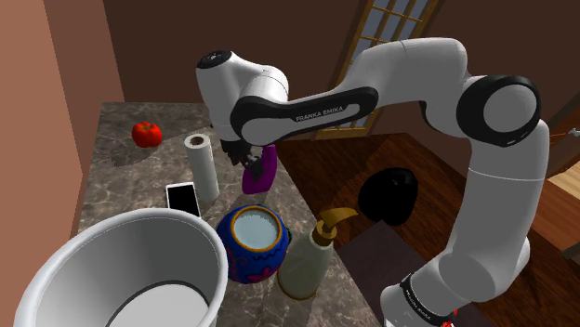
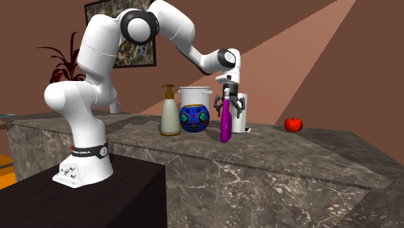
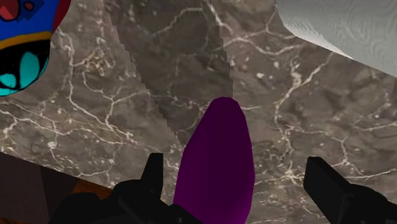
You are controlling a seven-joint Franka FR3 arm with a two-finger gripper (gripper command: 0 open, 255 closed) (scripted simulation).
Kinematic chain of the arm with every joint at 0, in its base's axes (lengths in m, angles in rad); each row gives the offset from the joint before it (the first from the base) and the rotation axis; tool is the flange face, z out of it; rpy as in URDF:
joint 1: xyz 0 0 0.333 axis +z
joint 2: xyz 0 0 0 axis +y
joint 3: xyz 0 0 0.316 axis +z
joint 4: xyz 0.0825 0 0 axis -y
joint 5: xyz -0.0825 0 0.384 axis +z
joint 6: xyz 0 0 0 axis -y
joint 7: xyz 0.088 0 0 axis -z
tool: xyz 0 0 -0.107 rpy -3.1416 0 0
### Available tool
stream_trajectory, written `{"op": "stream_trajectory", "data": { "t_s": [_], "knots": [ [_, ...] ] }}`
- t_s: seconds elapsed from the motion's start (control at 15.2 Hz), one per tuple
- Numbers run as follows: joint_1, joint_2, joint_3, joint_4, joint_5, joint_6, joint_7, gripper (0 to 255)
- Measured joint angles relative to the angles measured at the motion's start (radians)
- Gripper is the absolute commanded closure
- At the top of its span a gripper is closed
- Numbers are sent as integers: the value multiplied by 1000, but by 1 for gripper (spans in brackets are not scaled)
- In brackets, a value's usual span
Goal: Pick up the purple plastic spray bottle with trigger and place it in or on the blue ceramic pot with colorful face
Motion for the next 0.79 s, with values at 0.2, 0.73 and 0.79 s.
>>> {"op": "stream_trajectory", "data": {
  "t_s": [0.2, 0.73, 0.79],
  "knots": [
    [0, 0, 0, -1, 0, 1, 0, 0],
    [0, 0, 1, -1, 0, 2, 0, 255],
    [0, 0, 1, -1, 0, 2, 0, 255]
  ]
}}
